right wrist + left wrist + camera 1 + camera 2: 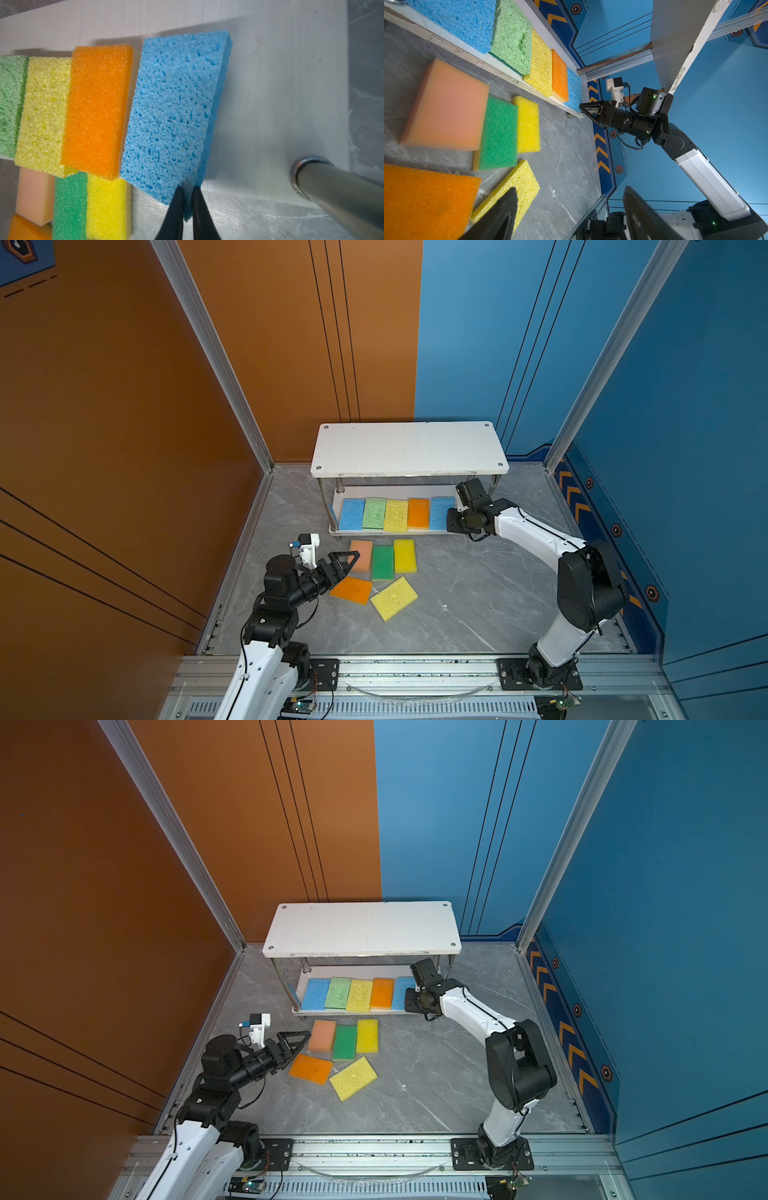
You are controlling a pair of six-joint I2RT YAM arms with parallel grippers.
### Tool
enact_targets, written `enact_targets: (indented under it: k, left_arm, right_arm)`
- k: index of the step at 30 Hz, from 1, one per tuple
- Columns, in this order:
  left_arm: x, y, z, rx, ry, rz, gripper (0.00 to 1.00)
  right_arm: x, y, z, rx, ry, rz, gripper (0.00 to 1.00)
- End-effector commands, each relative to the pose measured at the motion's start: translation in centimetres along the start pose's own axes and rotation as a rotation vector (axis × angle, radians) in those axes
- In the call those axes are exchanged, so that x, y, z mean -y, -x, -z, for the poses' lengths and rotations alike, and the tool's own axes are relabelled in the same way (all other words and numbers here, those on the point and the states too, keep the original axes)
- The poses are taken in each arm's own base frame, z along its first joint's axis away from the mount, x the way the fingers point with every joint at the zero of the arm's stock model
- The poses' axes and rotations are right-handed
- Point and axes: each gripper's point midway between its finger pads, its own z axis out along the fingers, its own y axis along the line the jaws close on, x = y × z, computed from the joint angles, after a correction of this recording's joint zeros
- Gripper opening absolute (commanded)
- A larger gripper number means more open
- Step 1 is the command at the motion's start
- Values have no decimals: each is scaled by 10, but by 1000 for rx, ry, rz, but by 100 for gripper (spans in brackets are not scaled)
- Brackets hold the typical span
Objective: Place and organize the cleaning sponges onto the shelf
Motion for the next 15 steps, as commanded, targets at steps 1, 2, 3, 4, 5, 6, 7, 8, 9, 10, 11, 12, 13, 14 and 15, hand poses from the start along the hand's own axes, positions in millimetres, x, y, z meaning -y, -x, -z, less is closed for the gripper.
enact_targets:
  k: [1,2,3,4,5,6,7,8,9,10,11,12,13,14,15]
  left_arm:
    - [1,0,0,-4,-18,0,80]
    - [1,0,0,-5,-19,0,80]
    - [1,-1,0,-6,-18,0,80]
    - [1,-1,0,-5,-19,0,80]
    - [1,-1,0,-5,-18,0,80]
    - [0,0,0,-4,-17,1,80]
    - [0,0,0,-4,-17,1,80]
    - [0,-1,0,-5,-16,1,80]
    - [-1,0,0,-3,-15,3,80]
    - [-1,-1,0,-5,-15,3,80]
    - [0,-1,0,-5,-15,2,80]
    - [-1,-1,0,-5,-14,4,80]
    - [-1,-1,0,-5,-15,3,80]
    - [-1,-1,0,-6,-16,3,80]
    - [-2,-1,0,-5,-13,4,80]
  right_arm:
    - [1,5,-1,-10,-4,13,14]
    - [2,6,-1,-8,-6,12,16]
    - [2,6,0,-8,-6,12,20]
    - [2,6,0,-7,-7,11,21]
    - [2,6,-1,-8,-7,12,23]
    - [2,7,0,-5,-8,10,24]
    - [3,6,-1,-6,-11,10,25]
    - [4,6,0,-6,-13,11,27]
    - [5,7,-1,-5,-15,9,28]
    - [5,7,-1,-4,-16,8,29]
    - [6,7,-1,-4,-16,6,30]
    - [6,8,0,-3,-16,5,31]
    - [6,8,0,-3,-15,5,31]
    - [6,8,1,-2,-14,5,32]
    - [6,8,2,1,-12,4,33]
